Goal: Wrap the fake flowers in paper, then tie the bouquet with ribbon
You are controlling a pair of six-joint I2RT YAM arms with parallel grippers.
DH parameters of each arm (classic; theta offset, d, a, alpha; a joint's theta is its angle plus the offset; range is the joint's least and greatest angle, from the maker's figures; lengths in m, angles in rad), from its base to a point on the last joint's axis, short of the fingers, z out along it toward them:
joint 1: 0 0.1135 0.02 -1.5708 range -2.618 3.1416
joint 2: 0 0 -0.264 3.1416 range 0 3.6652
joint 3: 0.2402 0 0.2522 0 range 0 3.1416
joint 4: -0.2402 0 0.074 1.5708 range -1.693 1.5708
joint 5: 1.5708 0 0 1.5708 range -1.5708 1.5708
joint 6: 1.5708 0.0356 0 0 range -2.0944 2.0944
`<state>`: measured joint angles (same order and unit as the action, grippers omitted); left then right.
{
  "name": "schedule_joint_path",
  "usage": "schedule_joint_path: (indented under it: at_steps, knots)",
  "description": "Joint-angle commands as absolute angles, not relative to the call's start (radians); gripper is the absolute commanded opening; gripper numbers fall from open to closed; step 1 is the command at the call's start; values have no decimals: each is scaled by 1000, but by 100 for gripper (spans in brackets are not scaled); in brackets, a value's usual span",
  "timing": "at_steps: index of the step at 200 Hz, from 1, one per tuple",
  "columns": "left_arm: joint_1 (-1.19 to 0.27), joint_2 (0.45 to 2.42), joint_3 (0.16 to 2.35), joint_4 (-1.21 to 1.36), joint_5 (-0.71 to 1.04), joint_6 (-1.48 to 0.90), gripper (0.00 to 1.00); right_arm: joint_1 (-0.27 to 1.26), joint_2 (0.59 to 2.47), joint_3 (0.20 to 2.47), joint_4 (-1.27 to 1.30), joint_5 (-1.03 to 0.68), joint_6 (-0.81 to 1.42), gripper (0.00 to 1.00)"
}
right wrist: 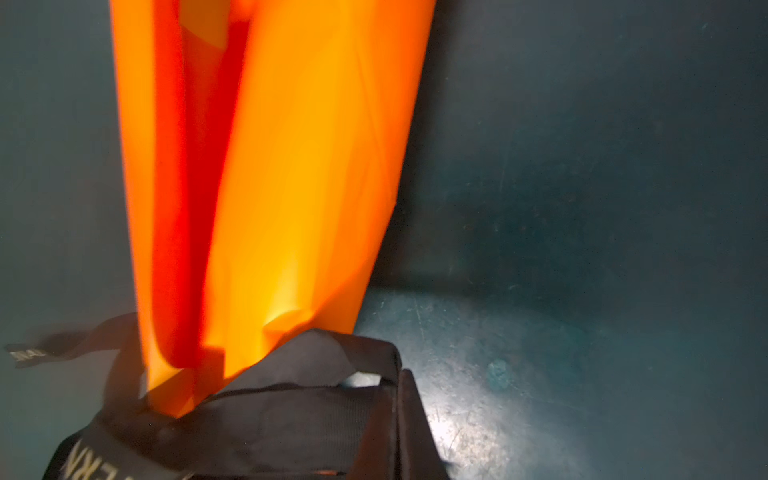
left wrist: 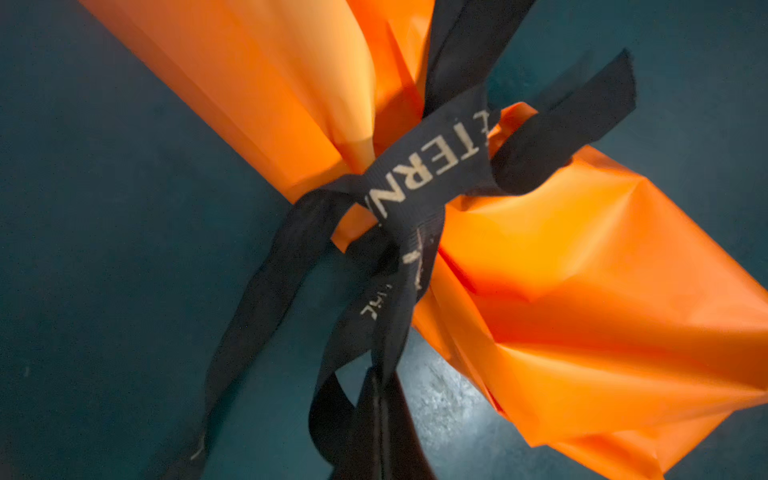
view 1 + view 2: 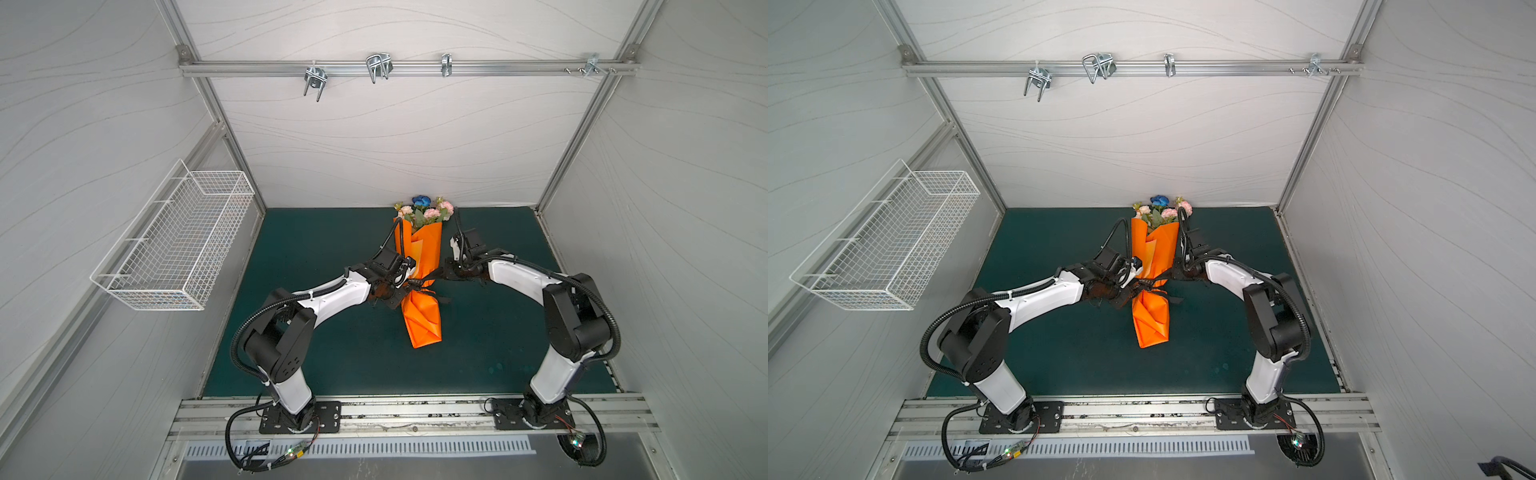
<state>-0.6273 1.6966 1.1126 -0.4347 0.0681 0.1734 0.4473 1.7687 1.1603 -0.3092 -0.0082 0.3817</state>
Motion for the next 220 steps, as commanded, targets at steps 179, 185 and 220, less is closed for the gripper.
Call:
schedule_joint_path:
  at_steps: [179,185,220]
  knots:
    - [-507,1808,1213,-658,184,152,0,400,1798,1173,-335,-101,393,19]
    - [-508,1806,1213,-652,200,149,0,403,1790,1173,-336,-111,396,29]
    - [-530,1802,1215,-641,221,154,0,397,1704,1134,-360,-128,444,55]
